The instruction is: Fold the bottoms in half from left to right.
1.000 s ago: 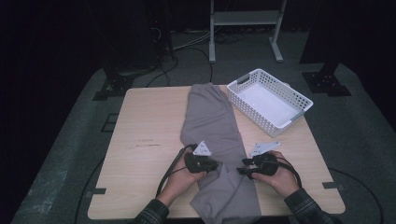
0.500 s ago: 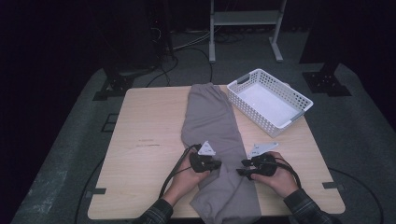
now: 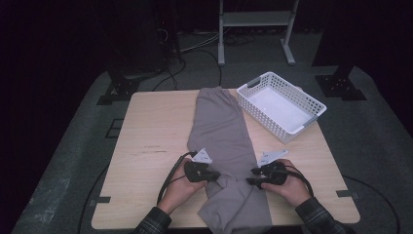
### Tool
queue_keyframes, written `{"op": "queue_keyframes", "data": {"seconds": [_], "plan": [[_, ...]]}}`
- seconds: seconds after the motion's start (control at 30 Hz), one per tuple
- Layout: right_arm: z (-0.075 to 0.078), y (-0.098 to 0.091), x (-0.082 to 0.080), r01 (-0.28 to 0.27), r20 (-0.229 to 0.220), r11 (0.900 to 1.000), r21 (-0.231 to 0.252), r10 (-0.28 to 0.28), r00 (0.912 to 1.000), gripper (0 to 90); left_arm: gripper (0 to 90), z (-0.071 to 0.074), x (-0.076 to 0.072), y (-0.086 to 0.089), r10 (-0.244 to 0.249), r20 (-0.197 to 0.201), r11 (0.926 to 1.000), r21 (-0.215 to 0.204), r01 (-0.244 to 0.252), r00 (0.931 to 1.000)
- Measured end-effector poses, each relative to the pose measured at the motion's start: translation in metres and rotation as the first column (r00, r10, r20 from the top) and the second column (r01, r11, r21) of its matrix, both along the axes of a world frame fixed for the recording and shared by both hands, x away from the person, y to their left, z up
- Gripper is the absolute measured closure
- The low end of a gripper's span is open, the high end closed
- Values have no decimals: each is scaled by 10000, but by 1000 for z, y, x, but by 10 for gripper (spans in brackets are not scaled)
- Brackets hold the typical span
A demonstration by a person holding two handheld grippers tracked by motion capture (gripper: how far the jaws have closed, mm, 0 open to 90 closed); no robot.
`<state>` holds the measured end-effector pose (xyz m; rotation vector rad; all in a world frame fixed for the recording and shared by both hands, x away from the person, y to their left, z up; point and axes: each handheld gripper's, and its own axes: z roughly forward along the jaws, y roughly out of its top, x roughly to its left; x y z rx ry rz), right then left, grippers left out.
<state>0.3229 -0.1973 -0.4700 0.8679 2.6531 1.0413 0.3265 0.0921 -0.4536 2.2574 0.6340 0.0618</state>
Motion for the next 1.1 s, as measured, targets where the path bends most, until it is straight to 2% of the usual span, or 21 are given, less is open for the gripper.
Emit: {"op": "queue_keyframes", "data": {"seconds": [0.13,0.23,0.37,0.43,0.57,0.77,0.93,1.1], "plan": [[0,-2,1,-7,51,10000,-66,7,10000,553,897,-3,-4,18,96,-201,9994,334,-89,9998],[0,-3,2,-14,42,10000,-48,14,10000,555,896,-8,-7,29,163,-549,9995,286,-148,9984],[0,-2,2,-159,60,9999,-41,160,9999,553,867,-11,-8,28,56,-627,9995,329,-35,9980],[0,-2,2,-184,94,9998,-60,185,9998,553,838,-13,-9,24,-4,-506,9988,495,29,9987],[-1,-2,2,-223,211,9997,-107,225,9995,557,849,-12,-7,21,88,-310,9979,640,-68,9995],[-1,1,7,-130,271,9999,-102,133,9995,558,852,-13,3,23,485,-84,9968,646,-478,9988],[-2,4,18,-22,326,10000,-29,23,9995,560,853,-14,15,26,833,9,9948,581,-832,9965],[-2,9,33,127,323,9999,-15,-127,9994,561,852,-13,30,28,1266,204,9892,721,-1278,9917]]}}
